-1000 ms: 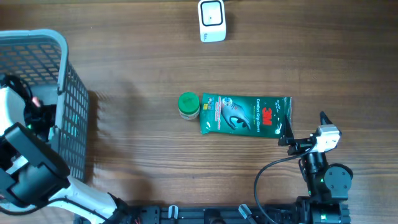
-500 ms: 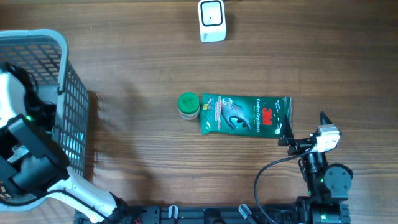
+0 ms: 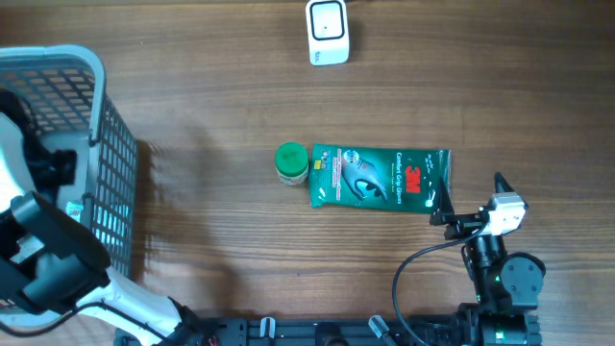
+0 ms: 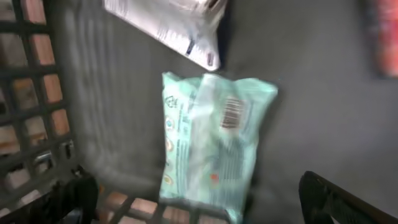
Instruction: Scan the item barcode
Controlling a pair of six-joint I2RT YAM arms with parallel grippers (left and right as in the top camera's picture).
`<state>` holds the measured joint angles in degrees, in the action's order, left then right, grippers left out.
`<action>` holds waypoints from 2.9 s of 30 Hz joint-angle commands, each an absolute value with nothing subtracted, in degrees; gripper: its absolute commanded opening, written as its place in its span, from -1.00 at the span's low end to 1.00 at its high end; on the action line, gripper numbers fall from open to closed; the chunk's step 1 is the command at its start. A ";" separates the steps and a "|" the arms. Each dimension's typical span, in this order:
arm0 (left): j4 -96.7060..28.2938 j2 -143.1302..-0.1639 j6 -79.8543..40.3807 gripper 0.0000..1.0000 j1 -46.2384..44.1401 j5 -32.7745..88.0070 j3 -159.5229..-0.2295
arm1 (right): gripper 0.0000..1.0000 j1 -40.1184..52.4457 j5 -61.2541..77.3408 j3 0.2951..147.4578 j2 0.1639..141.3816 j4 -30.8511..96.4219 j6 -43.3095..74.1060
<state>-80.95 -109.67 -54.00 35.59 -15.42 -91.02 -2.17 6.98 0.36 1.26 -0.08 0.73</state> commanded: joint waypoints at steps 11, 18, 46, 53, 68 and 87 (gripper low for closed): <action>-51.37 -109.75 -49.76 0.92 35.79 -11.03 -61.04 | 0.99 -1.83 6.33 0.30 1.02 -0.36 0.12; -56.95 -104.71 -49.67 0.14 35.86 -10.96 -64.60 | 1.00 -1.83 6.33 0.30 1.02 -0.38 0.14; -96.49 -74.54 -52.80 1.00 24.08 -22.24 -119.22 | 0.99 -1.83 6.33 0.30 1.02 -0.38 0.14; -87.88 -79.42 -53.15 1.00 29.30 -23.55 -94.45 | 1.00 -1.83 6.33 0.30 1.02 -0.38 0.12; -52.58 -83.40 -42.44 1.00 34.17 -12.84 -50.87 | 0.99 -1.83 6.33 0.30 1.02 -0.36 0.12; -52.69 -89.62 -42.09 1.00 43.09 -11.11 -54.35 | 0.99 -1.83 6.33 0.30 1.02 -0.36 0.14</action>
<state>-49.63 -83.66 -43.55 37.54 -6.52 -54.72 -2.17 6.98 0.36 1.26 -0.08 0.73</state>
